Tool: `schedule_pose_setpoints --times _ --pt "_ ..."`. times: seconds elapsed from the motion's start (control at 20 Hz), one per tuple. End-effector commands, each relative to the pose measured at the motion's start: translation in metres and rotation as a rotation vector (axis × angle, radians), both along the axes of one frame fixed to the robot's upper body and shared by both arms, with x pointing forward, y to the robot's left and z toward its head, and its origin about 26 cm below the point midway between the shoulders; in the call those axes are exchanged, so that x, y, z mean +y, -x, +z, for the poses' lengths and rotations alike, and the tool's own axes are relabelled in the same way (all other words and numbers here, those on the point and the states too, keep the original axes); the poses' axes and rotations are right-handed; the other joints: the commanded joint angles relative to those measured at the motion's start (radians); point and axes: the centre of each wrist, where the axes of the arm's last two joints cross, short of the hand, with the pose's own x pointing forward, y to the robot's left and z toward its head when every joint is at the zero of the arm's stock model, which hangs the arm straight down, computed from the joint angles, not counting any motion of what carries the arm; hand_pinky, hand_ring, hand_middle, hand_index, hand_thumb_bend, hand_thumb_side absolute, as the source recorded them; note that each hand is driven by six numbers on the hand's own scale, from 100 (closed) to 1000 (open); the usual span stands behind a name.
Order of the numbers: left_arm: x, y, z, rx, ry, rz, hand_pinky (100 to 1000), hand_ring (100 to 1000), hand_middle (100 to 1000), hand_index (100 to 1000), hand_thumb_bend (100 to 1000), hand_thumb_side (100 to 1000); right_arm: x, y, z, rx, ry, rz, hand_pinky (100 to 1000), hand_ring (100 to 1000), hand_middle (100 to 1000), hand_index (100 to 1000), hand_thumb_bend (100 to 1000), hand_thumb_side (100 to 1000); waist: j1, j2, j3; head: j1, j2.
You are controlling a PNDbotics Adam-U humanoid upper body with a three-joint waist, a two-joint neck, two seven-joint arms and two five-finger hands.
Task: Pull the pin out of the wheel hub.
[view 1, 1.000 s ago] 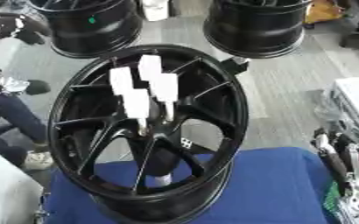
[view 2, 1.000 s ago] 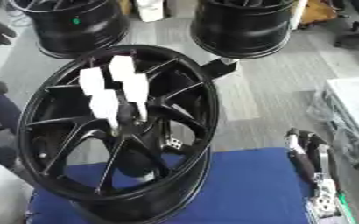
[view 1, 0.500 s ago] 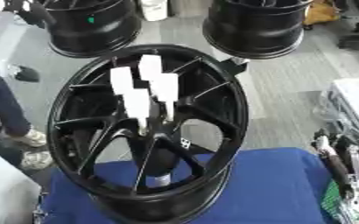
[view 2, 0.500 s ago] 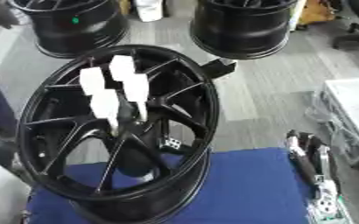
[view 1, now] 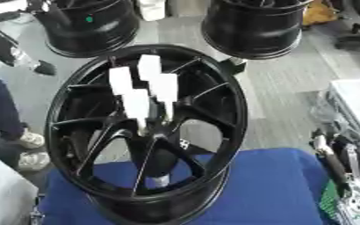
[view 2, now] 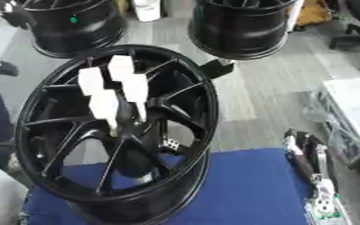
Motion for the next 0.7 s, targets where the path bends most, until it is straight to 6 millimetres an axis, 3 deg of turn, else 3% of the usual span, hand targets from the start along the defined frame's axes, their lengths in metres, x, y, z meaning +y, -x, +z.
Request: schedule_pose_setpoints --times 0.05,0.7 --pt "-0.007 -0.005 0.005 -0.002 -0.126 -0.139 761 737 753 832 724 476 -0.003 -0.003 0.006 -0.017 0.017 0.01 677 588 551 604 100 587 0.0 -0.01 -0.004 0.001 -0.002" --pt "-0.042 -0.009 -0.015 0.039 -0.192 -0.256 750 719 712 819 721 463 -0.002 -0.005 0.007 -0.02 0.016 0.016 676 587 551 603 100 590 0.007 -0.01 -0.021 0.009 -0.002"
